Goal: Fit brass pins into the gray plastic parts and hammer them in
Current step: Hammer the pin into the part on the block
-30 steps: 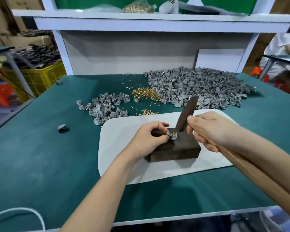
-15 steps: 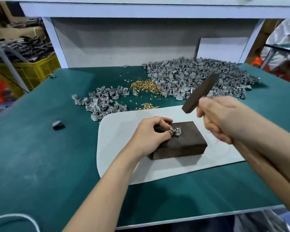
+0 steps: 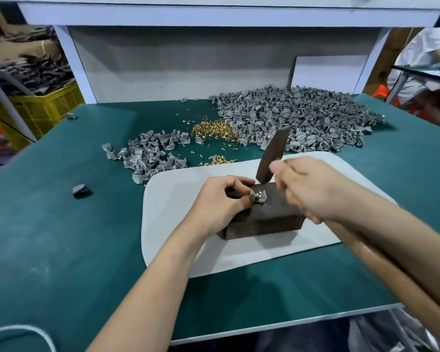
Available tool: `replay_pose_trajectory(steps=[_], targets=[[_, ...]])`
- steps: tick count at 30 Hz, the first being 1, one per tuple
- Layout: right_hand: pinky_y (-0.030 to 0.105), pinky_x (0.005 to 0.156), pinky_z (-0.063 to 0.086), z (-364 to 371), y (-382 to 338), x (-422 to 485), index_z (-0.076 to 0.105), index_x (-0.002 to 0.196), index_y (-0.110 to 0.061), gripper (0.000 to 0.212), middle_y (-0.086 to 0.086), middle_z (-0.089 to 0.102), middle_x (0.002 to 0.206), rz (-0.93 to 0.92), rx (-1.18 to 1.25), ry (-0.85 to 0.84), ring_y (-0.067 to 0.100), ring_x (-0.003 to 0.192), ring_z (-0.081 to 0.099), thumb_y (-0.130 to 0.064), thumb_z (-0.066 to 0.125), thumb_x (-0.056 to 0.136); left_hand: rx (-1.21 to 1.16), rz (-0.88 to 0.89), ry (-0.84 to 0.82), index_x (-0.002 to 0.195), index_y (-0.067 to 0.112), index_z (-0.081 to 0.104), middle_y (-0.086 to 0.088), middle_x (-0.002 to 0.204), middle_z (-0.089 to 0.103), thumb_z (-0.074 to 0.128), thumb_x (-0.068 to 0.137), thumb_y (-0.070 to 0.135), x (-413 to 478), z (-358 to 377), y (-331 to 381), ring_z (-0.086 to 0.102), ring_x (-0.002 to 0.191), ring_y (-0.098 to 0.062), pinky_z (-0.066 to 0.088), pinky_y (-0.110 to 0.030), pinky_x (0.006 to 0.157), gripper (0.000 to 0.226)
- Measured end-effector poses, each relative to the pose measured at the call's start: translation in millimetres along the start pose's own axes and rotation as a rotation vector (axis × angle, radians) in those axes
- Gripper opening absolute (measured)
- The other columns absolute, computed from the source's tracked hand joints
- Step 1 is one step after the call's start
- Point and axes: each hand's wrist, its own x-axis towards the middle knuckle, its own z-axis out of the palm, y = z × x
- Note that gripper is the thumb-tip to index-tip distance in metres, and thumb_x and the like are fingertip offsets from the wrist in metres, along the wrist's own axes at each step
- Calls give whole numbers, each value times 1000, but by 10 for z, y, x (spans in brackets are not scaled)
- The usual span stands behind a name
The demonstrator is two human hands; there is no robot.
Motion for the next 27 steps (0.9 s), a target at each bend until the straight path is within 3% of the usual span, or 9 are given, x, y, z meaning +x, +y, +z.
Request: replay_pose_trajectory(steps=[4, 8, 11, 17, 20, 27], targets=[[19, 30, 28, 8, 6, -5, 48, 67, -7, 46, 7, 45, 40, 28, -37, -4, 21, 25, 40, -34, 31, 101, -3, -3, -3, 65, 13, 63, 4, 98, 66, 67, 80, -7, 5, -10, -2, 63, 78, 7, 48, -9, 76, 26], [15, 29, 25, -35, 47, 0, 46, 67, -8, 43, -1, 38, 31, -9, 19, 29, 18, 21, 35, -32, 32, 100, 30, 2, -10, 67, 12, 64, 0, 102, 67, 68, 80, -6, 15, -20, 6, 62, 83, 5, 48, -9, 79, 23], [18, 30, 26, 15, 38, 7, 46, 70, -7, 43, 6, 41, 39, 46, 32, -63, 18, 23, 35, -30, 29, 102, -6, -13, -16, 67, 10, 65, 0, 101, 67, 68, 80, -7, 9, -20, 7, 64, 78, 4, 50, -12, 77, 22], [11, 31, 20, -145, 156, 98, 44, 75, -6, 40, 1, 32, 37, 73, 528, -41, 12, 21, 24, -30, 29, 103, 0, -37, 15, 61, 19, 66, 7, 100, 69, 71, 79, 1, 8, -4, 7, 64, 88, 6, 47, -9, 82, 25], [9, 33, 22, -135, 368, 227, 42, 75, -8, 41, 0, 30, 38, 171, 840, -148, 10, 20, 21, -35, 26, 102, 2, -55, 18, 62, 20, 68, 11, 100, 69, 73, 79, 5, 3, -9, 8, 63, 88, 8, 44, -5, 77, 23], [17, 29, 27, -55, 915, 347, 42, 74, -12, 37, -6, 29, 41, 302, 1350, -159, 5, 24, 25, -36, 29, 99, -7, -82, 23, 61, 22, 70, 14, 100, 70, 73, 79, 11, 23, -14, -7, 63, 91, 6, 46, -9, 81, 22]])
